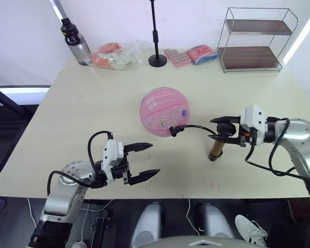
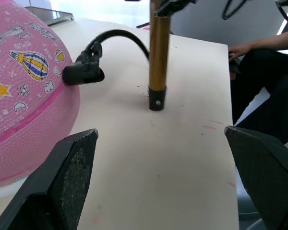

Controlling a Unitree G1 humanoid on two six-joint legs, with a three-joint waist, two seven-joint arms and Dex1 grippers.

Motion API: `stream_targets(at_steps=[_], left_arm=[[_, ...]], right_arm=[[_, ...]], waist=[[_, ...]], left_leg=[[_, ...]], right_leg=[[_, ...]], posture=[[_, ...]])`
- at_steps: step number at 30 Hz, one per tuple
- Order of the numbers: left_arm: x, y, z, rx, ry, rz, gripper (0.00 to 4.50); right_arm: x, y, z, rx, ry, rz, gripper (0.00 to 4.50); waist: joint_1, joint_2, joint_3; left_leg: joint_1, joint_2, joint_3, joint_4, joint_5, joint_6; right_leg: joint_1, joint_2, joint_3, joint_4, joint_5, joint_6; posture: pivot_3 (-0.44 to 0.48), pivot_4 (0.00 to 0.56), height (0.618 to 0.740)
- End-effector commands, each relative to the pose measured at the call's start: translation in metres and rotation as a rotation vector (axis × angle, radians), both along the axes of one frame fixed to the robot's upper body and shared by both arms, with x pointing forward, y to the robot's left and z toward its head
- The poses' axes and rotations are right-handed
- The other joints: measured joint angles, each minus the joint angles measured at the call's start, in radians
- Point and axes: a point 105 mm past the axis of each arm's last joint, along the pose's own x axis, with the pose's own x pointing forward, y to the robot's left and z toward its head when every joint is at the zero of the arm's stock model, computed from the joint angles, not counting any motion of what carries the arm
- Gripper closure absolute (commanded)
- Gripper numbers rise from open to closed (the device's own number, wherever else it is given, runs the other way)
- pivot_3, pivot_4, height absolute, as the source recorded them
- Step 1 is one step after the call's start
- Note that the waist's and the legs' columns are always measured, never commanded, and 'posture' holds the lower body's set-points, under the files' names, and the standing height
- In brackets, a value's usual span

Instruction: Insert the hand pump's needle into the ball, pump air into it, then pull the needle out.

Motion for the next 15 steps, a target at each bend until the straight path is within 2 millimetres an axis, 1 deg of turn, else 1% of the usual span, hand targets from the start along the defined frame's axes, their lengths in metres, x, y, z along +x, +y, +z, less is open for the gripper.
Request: stream_targets(at_steps=[1, 3, 6, 11, 15], left_arm=[[-0.003, 0.000, 0.014, -0.020, -0.059, -0.026, 0.00], [-0.002, 0.002, 0.016, -0.020, -0.065, -0.028, 0.00], [-0.002, 0.006, 0.015, -0.020, -0.066, -0.025, 0.00], [-0.006, 0.007, 0.011, -0.016, -0.060, -0.032, 0.00], [-0.008, 0.007, 0.009, -0.013, -0.055, -0.032, 0.00]], right_arm=[[0.009, -0.017, 0.016, -0.075, -0.078, -0.056, 2.76], [0.014, -0.023, 0.024, -0.132, -0.136, -0.060, 2.76], [0.021, -0.028, 0.025, -0.207, -0.216, -0.073, 2.76], [0.034, -0.037, 0.012, -0.335, -0.357, -0.103, 2.76], [0.036, -0.040, 0.001, -0.407, -0.439, -0.072, 2.76]], waist=[[0.000, 0.000, 0.000], [-0.001, 0.002, 0.003], [-0.001, 0.001, 0.005], [-0.002, 0.001, 0.006], [-0.002, 0.001, 0.007]], left_leg=[[-0.001, -0.001, -0.001, 0.001, 0.000, 0.000], [-0.005, -0.003, -0.001, 0.002, 0.000, 0.000], [-0.007, -0.007, 0.000, 0.003, 0.002, -0.003], [-0.007, -0.008, 0.002, 0.002, 0.003, -0.005], [-0.007, -0.008, 0.004, 0.003, 0.003, -0.005]], right_leg=[[-0.001, 0.001, -0.001, 0.000, 0.000, 0.000], [-0.003, 0.001, -0.001, -0.001, 0.001, 0.002], [-0.004, 0.000, -0.001, -0.002, 0.006, 0.015], [-0.004, 0.001, -0.002, -0.002, 0.005, 0.018], [-0.004, 0.001, -0.002, -0.001, 0.005, 0.019]], posture=[[0.000, 0.150, 0.740], [0.000, 0.150, 0.740], [0.000, 0.150, 0.740], [0.000, 0.150, 0.740], [0.000, 0.150, 0.740]])
